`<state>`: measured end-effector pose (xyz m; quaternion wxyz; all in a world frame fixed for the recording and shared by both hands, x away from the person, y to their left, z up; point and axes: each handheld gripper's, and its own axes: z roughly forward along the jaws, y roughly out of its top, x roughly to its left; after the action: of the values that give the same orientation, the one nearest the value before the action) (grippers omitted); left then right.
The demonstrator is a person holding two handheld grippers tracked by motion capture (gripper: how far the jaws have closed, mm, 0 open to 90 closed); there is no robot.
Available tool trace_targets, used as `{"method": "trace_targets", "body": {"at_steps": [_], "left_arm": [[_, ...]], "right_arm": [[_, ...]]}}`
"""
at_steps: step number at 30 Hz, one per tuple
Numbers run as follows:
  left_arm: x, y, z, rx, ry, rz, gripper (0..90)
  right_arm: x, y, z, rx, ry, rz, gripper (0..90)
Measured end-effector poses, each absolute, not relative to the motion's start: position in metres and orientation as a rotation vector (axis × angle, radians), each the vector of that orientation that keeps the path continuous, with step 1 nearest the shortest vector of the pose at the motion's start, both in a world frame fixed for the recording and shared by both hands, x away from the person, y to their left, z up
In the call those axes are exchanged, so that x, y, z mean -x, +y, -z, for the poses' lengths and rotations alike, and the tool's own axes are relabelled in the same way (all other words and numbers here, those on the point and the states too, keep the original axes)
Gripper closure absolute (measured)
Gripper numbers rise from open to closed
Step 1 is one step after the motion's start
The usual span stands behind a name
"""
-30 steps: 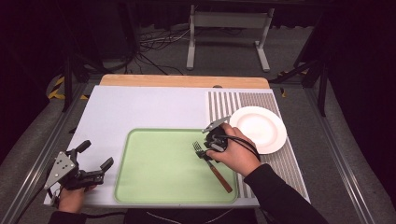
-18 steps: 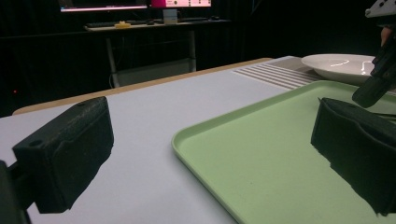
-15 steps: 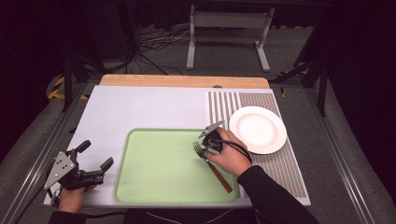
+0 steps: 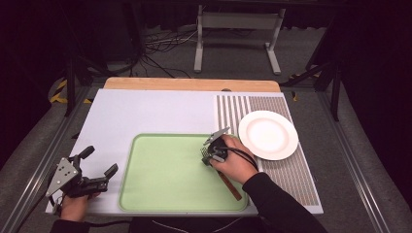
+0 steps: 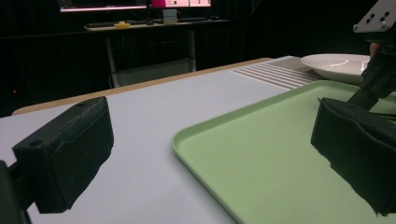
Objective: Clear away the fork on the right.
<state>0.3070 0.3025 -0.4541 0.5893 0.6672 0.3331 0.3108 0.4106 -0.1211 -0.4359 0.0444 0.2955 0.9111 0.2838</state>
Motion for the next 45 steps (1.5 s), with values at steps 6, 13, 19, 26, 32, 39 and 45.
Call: {"method": "trace_targets", "body": {"at_steps": [6,13,19,26,32,39,45], "left_arm": [[-0.307,0.303,0.454,-1.556,0.776,-0.723,0.0],[-0.307,0.303,0.454,-1.554,0.775,-0.724,0.0],[-0.307,0.303,0.454,-1.554,0.775,-0.725,0.0],[-0.307,0.303,0.454,-1.554,0.775,-0.724,0.0],[-0.307,0.302,0.454,-1.554,0.776,-0.726,0.0],[-0.307,0.302,0.454,-1.558,0.776,-0.726,0.0],[-0.307,0.302,0.454,-1.558,0.776,-0.725,0.0]], "right_arm": [[-0.411,-0.121,0.436,-0.910,2.775,-0.860,89.5],[-0.414,-0.125,0.435,-0.923,2.750,-0.840,89.6],[-0.419,-0.133,0.435,-0.960,2.722,-0.822,89.6],[-0.424,-0.143,0.434,-0.999,2.690,-0.805,89.6],[-0.427,-0.152,0.434,-1.032,2.662,-0.789,89.7],[-0.429,-0.158,0.433,-1.063,2.639,-0.778,89.7],[-0.431,-0.164,0.433,-1.098,2.616,-0.770,89.7]]}}
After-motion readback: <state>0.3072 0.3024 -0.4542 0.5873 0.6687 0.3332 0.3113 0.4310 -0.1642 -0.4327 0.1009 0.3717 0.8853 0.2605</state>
